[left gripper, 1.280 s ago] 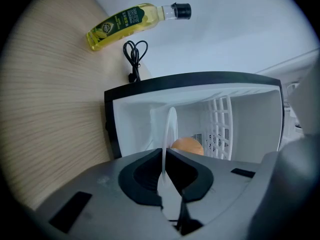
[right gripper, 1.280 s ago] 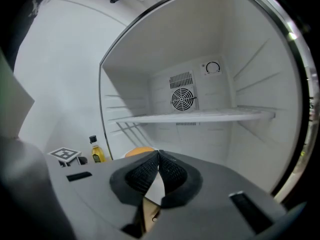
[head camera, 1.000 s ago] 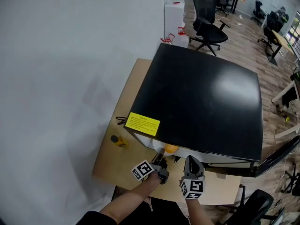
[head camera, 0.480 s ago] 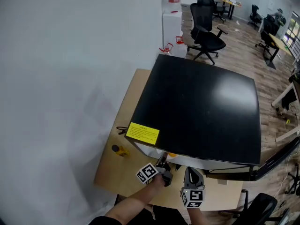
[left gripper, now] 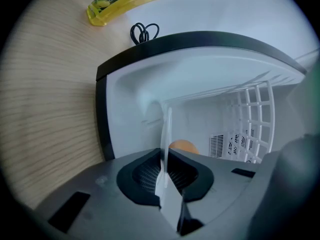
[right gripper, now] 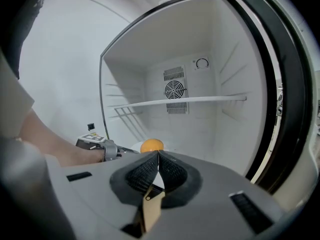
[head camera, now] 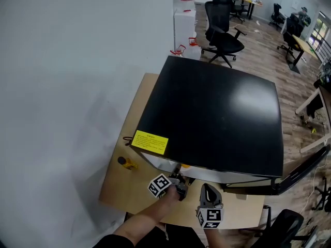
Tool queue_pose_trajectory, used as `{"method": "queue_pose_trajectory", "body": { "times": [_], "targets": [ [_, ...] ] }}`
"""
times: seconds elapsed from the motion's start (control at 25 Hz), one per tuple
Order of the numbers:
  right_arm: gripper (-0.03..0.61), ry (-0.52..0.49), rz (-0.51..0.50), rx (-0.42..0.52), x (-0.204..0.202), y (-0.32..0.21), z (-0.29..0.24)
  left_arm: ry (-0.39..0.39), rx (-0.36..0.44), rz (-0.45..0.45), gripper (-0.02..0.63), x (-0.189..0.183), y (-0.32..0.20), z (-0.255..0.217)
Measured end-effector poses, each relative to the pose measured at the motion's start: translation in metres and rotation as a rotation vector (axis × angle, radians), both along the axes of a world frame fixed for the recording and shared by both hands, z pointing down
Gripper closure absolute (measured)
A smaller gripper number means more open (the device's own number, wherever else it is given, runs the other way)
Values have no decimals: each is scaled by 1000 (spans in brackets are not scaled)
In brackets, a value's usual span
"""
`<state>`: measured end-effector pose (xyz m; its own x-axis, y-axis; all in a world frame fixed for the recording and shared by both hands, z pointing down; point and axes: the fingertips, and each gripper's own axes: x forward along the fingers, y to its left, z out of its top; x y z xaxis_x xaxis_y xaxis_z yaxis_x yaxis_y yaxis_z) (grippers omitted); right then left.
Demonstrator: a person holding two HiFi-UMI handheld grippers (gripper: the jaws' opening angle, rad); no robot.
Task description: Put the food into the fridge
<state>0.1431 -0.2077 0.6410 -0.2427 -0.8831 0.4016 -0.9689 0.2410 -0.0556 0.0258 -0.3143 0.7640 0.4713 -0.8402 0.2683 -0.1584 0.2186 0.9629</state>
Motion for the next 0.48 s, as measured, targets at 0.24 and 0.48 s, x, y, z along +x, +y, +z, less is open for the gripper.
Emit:
{"method": "queue_pose_trajectory", "body": {
  "times": [0.24,0.48],
  "targets": [
    [518,2,-10,-7,2,3,0,-5,-24,-6,588,-3,-5,5],
    [518,-3,-23,-20,-1,10,4,-37,-66,33,588,1,-6,7]
  ]
}}
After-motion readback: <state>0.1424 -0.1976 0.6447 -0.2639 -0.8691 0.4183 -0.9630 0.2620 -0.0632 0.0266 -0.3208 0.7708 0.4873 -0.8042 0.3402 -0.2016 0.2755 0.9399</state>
